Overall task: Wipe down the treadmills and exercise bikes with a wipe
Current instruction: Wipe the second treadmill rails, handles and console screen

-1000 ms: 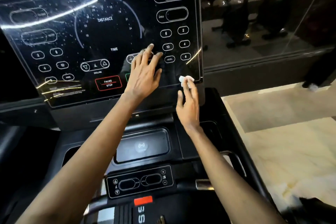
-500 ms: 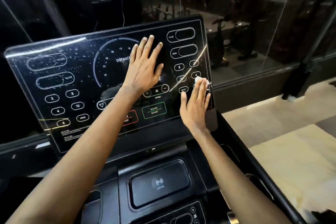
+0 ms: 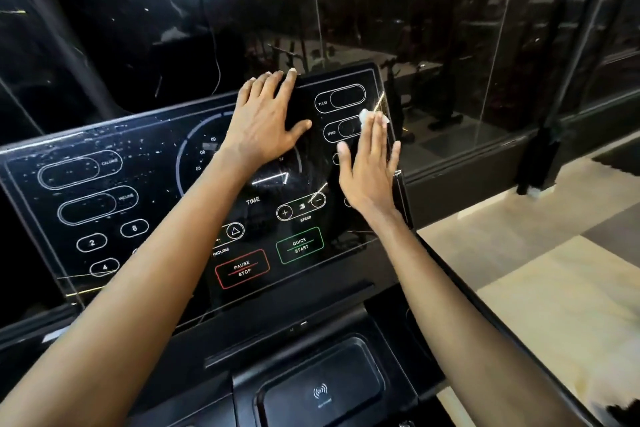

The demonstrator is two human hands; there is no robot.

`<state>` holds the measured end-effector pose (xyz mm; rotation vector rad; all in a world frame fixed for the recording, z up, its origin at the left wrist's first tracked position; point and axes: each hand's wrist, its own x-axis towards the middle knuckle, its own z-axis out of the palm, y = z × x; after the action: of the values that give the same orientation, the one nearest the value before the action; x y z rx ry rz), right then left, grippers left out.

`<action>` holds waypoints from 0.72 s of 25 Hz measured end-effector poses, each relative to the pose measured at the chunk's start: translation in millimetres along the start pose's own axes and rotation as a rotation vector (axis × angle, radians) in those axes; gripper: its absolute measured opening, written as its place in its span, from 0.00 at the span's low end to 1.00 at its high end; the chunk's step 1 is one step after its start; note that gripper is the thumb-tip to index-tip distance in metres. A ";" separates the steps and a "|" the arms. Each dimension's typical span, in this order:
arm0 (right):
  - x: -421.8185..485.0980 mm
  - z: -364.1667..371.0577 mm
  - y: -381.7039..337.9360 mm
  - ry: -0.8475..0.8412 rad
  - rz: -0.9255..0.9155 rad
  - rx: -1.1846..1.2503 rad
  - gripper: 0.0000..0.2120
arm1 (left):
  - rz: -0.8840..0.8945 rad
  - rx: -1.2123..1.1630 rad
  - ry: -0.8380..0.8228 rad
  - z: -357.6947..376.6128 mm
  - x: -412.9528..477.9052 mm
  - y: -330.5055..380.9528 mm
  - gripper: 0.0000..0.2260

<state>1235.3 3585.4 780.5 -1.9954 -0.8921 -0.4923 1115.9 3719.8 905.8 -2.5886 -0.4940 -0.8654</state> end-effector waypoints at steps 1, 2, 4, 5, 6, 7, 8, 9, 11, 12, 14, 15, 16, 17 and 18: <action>10.0 -2.1 -0.4 0.018 0.046 0.009 0.35 | 0.007 0.000 0.006 -0.1 0.4 -0.3 0.38; 20.3 -3.8 -2.9 0.024 0.072 0.020 0.36 | 0.012 -0.001 0.013 0.2 1.0 -0.8 0.38; 40.7 -6.3 -13.0 0.015 0.033 0.048 0.35 | 0.021 -0.003 0.014 0.4 2.8 -1.6 0.39; 51.5 -8.6 -19.0 0.014 -0.006 0.061 0.34 | 0.026 -0.006 0.016 0.5 3.8 -2.3 0.39; 62.3 -11.8 -24.5 0.017 -0.036 0.074 0.33 | 0.030 -0.011 0.020 0.3 4.5 -2.7 0.38; 71.5 -15.7 -28.8 0.022 -0.048 0.089 0.32 | 0.032 -0.015 0.026 0.0 4.8 -2.8 0.38; 77.2 -18.6 -30.6 0.028 -0.043 0.102 0.31 | 0.031 -0.019 0.030 0.0 4.4 -2.5 0.38; 78.0 -19.8 -31.0 0.037 -0.029 0.106 0.31 | 0.027 -0.022 0.034 0.1 4.0 -2.2 0.38; 62.7 -16.4 -25.7 0.056 0.012 0.067 0.32 | 0.017 -0.026 0.039 0.7 3.8 -1.1 0.38; 50.0 -13.0 -21.1 0.059 0.034 0.041 0.33 | 0.012 -0.026 0.039 0.5 4.1 -0.8 0.38; 27.5 -8.2 -11.3 0.041 0.087 0.031 0.34 | 0.006 -0.025 0.040 0.1 4.3 -0.1 0.38; 23.8 -7.2 -8.6 0.026 0.103 0.050 0.34 | 0.001 -0.023 0.041 0.0 3.9 0.6 0.38; 26.8 -8.2 -9.3 0.018 0.094 0.078 0.34 | -0.005 -0.018 0.039 -0.7 3.6 1.8 0.38; 34.9 -10.2 -13.1 0.022 0.067 0.099 0.33 | -0.012 -0.013 0.030 -1.6 3.5 3.2 0.38; 46.3 -12.7 -18.3 0.026 0.036 0.110 0.32 | -0.020 -0.007 0.013 -2.7 4.3 5.1 0.38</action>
<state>1252.3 3600.1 826.7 -1.8979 -0.8482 -0.4386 1120.0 3715.1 909.4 -2.5875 -0.5152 -0.8913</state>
